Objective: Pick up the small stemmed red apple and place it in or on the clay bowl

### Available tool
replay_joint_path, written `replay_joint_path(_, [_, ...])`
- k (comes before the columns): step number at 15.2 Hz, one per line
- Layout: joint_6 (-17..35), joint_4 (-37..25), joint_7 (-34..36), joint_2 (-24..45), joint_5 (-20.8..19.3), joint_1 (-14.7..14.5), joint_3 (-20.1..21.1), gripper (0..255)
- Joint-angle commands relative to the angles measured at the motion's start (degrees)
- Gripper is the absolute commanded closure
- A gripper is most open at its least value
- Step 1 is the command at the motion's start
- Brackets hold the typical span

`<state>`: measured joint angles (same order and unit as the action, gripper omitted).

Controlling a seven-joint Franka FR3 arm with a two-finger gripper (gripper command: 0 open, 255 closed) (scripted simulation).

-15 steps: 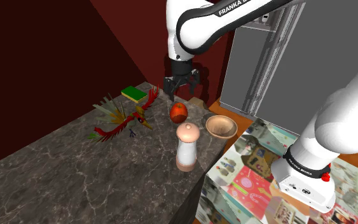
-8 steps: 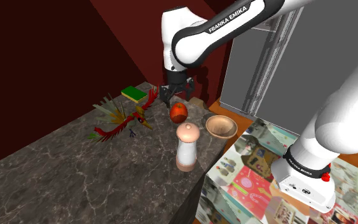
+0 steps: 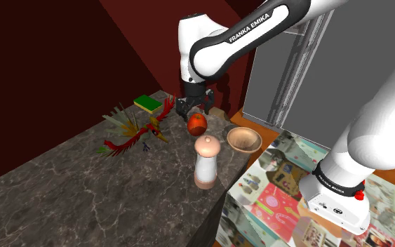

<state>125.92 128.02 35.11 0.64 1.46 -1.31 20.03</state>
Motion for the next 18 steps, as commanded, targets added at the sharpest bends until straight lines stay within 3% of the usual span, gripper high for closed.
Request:
replay_joint_path(1, [0.0, 0.0, 0.0, 0.0, 0.0, 0.0, 0.0, 0])
replay_joint_path(2, [0.0, 0.0, 0.0, 0.0, 0.0, 0.0, 0.0, 255])
replay_joint_path(11, [0.01, 0.0, 0.0, 0.0, 0.0, 0.0, 0.0, 255])
replay_joint_path(18, [-5.33, -2.66, -0.69, -2.83, 1.02, 0.1, -0.13, 255])
